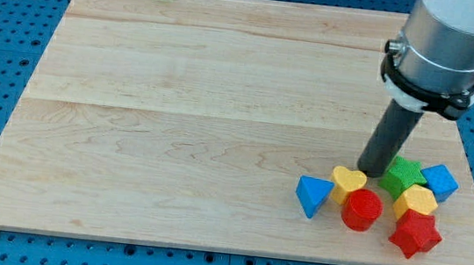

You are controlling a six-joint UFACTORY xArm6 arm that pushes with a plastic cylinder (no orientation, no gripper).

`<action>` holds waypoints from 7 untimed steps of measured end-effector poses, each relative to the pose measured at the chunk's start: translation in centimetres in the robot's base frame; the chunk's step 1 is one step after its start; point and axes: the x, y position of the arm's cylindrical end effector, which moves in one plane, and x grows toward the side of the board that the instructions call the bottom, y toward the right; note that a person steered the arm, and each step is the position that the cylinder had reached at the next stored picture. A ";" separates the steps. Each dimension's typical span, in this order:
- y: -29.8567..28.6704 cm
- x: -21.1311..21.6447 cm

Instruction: Separate the yellow hexagon and red star

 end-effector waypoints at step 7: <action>19.2 -3.5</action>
